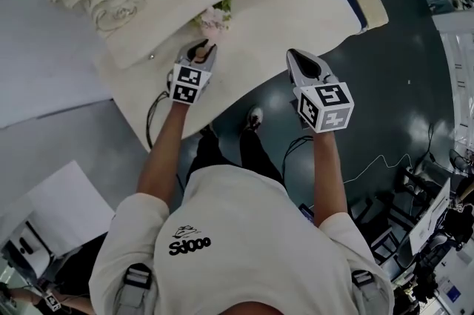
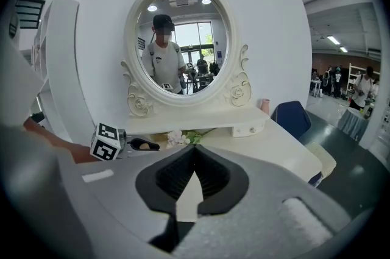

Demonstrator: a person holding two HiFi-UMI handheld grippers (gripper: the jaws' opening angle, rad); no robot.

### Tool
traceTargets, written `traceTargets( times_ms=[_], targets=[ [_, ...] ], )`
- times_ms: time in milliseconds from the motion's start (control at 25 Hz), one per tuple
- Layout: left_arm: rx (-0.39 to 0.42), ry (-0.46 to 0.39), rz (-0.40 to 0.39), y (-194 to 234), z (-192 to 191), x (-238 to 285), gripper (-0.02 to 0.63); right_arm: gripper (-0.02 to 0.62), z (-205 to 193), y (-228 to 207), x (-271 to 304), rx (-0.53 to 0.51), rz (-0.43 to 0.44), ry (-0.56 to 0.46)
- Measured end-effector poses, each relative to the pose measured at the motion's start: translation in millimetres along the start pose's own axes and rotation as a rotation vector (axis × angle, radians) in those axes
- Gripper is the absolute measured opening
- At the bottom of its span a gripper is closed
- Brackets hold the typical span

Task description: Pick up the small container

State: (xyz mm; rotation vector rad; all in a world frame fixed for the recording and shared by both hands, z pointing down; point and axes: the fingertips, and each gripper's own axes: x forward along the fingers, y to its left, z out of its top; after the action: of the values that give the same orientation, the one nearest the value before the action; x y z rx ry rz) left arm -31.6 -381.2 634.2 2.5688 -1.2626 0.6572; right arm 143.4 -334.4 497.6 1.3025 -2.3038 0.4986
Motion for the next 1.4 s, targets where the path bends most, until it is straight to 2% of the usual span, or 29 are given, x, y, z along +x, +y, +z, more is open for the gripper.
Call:
traceTargets(
  times_ms=[200, 360, 680, 800, 1040, 1400],
  targets=[
    [0.029, -0.033, -0.075, -26, 36, -3, 0.110, 0.002, 4, -17, -22, 0.015, -0.044, -0.031],
    [0.089, -0.065, -0.123, -42, 78, -11, 0.110, 0.002, 10, -23, -34, 0.017, -0.062, -0.057],
    [0.145, -0.168, -0.104, -50, 157, -45, 0.110, 0.003, 42, -29, -55, -0.007, -0.070, -0.132],
    [0.191, -0.187, -0.101, -55, 180, -59, 0.110, 0.002, 58, -26, -63, -0.048, -0.072, -0.160],
    [0.231, -0.248, -0.123, -73, 230, -91, 0.110, 0.002, 95, -14, -89, -0.143, -0.073, -0.237],
    [0.286, -0.322, -0.109, -77, 269, -122, 0.112, 0.002, 117, -15, -106, -0.184, -0.072, -0.303]
  ],
)
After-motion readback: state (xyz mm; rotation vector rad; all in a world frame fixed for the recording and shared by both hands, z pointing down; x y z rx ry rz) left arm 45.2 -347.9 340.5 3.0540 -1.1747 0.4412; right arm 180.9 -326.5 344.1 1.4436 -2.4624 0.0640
